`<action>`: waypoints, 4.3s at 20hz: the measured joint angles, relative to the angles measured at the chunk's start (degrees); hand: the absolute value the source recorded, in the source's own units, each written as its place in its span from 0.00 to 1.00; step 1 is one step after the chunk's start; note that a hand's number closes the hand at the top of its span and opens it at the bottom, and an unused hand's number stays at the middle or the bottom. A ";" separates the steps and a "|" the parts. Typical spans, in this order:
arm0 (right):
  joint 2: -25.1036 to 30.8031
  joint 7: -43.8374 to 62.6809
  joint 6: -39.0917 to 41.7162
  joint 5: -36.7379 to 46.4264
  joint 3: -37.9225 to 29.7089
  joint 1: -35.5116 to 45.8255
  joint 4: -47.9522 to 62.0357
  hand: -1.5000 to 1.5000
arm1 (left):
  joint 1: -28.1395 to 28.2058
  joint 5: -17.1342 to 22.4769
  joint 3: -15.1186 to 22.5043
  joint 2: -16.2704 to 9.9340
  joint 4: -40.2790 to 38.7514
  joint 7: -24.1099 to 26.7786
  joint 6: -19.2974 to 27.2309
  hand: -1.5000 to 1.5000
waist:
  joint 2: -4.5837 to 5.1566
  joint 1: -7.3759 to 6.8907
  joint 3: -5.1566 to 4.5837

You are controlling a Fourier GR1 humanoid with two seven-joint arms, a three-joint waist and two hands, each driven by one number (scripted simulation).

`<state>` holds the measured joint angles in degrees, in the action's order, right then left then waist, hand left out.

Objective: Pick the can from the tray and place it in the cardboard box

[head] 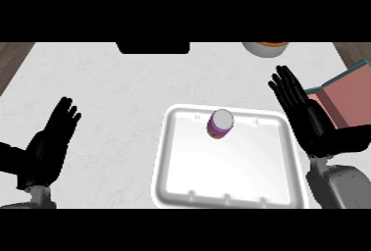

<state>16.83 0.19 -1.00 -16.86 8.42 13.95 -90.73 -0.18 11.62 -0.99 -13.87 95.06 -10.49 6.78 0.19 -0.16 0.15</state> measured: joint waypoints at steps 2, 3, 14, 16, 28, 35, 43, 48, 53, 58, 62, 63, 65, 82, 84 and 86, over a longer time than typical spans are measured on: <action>-1.18 0.70 -2.13 1.32 -0.56 -0.25 -0.12 0.00 | 0.27 -0.28 -0.39 -0.43 0.46 -0.01 -0.62 0.50 | -0.11 0.01 -0.06; -1.50 1.84 -4.21 1.96 -1.15 -0.43 -1.13 0.00 | 0.32 -0.16 -0.84 -0.86 0.74 -0.20 -0.83 0.50 | -0.17 0.09 -0.08; -8.22 -6.51 -36.73 26.78 -1.87 -8.60 -7.17 0.00 | 1.30 5.00 -4.64 -4.14 0.39 -2.58 -5.61 0.50 | -0.57 1.21 -0.28; -8.43 -5.13 -38.85 32.68 1.68 -10.38 -10.29 0.00 | 1.04 5.60 -5.08 -4.47 -0.04 -2.75 -6.47 0.50 | -0.52 1.02 -0.27; 0.68 31.70 -18.42 58.51 12.17 -10.67 -12.84 0.00 | -0.63 6.02 -5.35 -5.13 0.34 -4.53 -6.99 0.50 | -0.41 0.13 -0.74; -3.72 56.58 2.04 60.44 15.12 2.95 -12.60 0.00 | -1.44 5.88 -5.04 -4.73 -1.30 -3.69 -7.86 0.50 | -0.23 -0.83 -0.51; -11.65 63.84 9.74 56.08 11.34 13.01 -6.97 0.00 | -0.69 5.79 -5.28 -3.80 -0.45 -3.92 -7.81 0.50 | -0.25 -0.43 -0.26; -13.87 64.51 11.89 55.25 9.92 14.56 -4.35 0.00 | -1.54 5.61 -5.84 -3.98 -0.26 -4.90 -7.72 0.50 | -0.26 -0.13 -0.21; -14.03 63.09 13.05 55.40 8.73 13.36 -2.90 0.00 | -1.54 5.43 -6.33 -3.58 -0.41 -4.83 -7.94 0.50 | -0.25 0.02 -0.18; -15.10 62.43 13.56 56.50 8.72 13.28 -2.50 0.00 | -1.91 4.84 -6.61 -3.13 -0.78 -5.17 -8.26 0.50 | -0.25 0.04 -0.17; -15.87 61.47 13.26 58.07 8.92 13.73 -0.97 0.00 | -1.36 4.56 -7.07 -2.67 -0.92 -4.68 -9.10 0.50 | -0.23 -0.02 -0.16; -15.89 61.27 13.51 58.46 8.73 13.78 -1.38 0.00 | -1.62 4.62 -7.39 -2.64 -1.44 -4.46 -9.42 0.50 | -0.23 0.01 -0.16; -16.10 61.17 13.60 59.24 9.02 14.16 -0.97 0.00 | -1.51 4.50 -7.58 -2.66 -0.81 -4.88 -9.64 0.50 | -0.24 -0.02 -0.16; -16.37 62.63 11.29 58.09 10.45 20.01 11.66 0.00 | -1.45 3.11 -8.33 -1.12 -1.11 -4.24 -10.63 0.50 | -0.20 -0.27 -0.17; -16.37 62.44 11.10 58.25 10.53 20.18 13.20 0.00 | -1.16 3.11 -8.37 -1.11 -0.60 -4.75 -10.81 0.50 | -0.19 -0.29 -0.16; -16.38 62.36 11.26 58.52 10.39 19.94 13.74 0.00 | -2.24 2.49 -7.97 -0.71 -0.56 -5.54 -10.06 0.50 | -0.20 -0.15 -0.16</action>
<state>0.44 62.55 10.26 41.65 18.82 33.89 -76.99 -2.42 14.11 -8.96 -14.58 94.50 -16.02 -3.28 -0.01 -0.31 -0.01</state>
